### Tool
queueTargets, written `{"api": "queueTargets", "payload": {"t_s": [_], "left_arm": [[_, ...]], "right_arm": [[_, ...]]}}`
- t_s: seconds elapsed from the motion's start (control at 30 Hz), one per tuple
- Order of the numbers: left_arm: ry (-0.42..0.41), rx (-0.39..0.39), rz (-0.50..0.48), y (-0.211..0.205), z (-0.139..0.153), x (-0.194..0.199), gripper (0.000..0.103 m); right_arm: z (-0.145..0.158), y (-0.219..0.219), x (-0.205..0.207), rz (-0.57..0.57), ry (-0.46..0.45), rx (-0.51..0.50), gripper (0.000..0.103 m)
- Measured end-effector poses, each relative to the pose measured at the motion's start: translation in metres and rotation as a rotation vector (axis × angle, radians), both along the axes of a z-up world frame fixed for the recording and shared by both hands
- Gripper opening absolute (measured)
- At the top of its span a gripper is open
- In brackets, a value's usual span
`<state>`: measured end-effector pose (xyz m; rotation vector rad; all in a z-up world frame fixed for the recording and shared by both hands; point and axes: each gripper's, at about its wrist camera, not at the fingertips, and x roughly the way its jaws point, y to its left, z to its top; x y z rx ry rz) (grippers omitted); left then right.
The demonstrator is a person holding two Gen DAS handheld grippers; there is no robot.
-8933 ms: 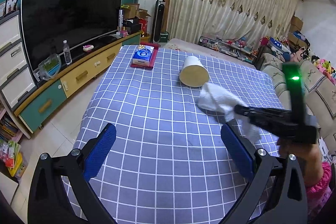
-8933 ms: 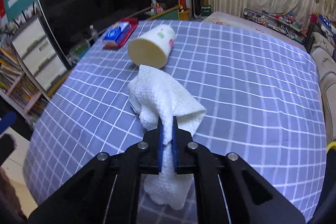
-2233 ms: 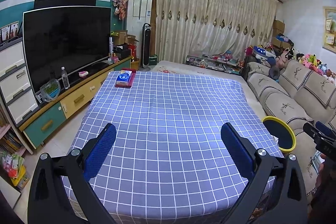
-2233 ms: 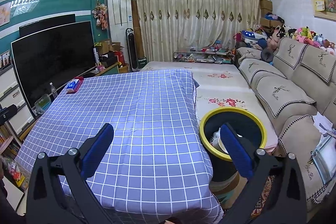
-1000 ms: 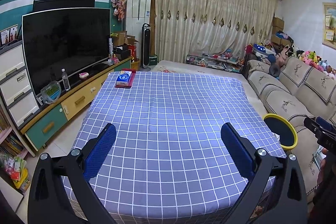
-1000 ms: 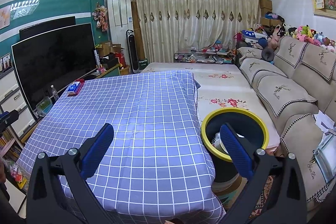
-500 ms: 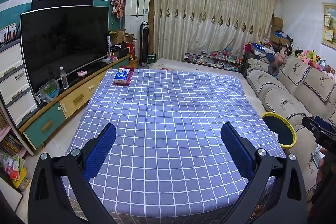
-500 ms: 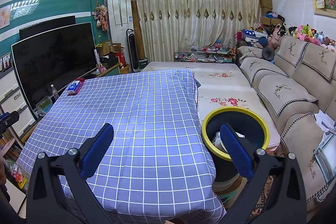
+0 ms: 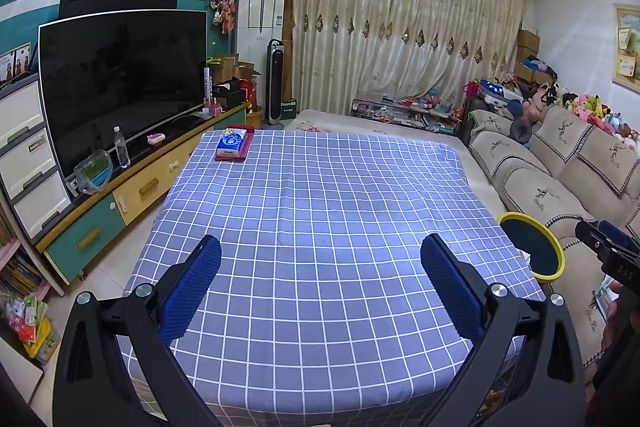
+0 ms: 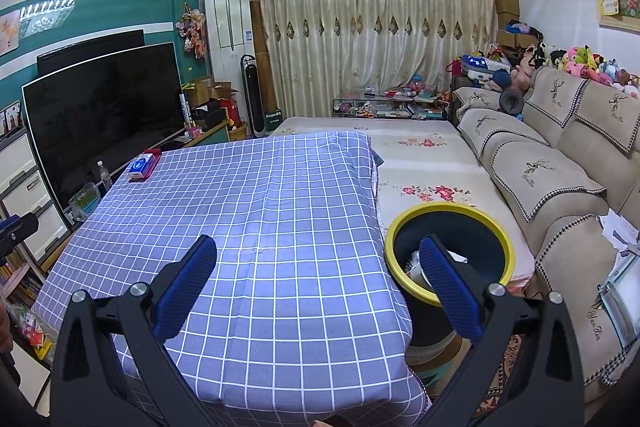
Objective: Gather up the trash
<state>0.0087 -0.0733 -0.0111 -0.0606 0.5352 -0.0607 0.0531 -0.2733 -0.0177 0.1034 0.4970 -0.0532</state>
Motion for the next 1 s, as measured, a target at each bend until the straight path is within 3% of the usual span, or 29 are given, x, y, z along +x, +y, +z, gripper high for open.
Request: {"api": "queueTargets", "payload": {"t_s": [0.8,1.0], "left_arm": [[0.008,-0.007,-0.003,-0.005,-0.003,0.010,0.098],[0.009,-0.015,-0.052,-0.009,-0.005,0.022,0.098]], "right_arm": [[-0.001,0.001,0.005,0.002,0.014,0.007,0.097],[-0.004,0.003,0.016,0.034,0.032,0.026,0.097]]}}
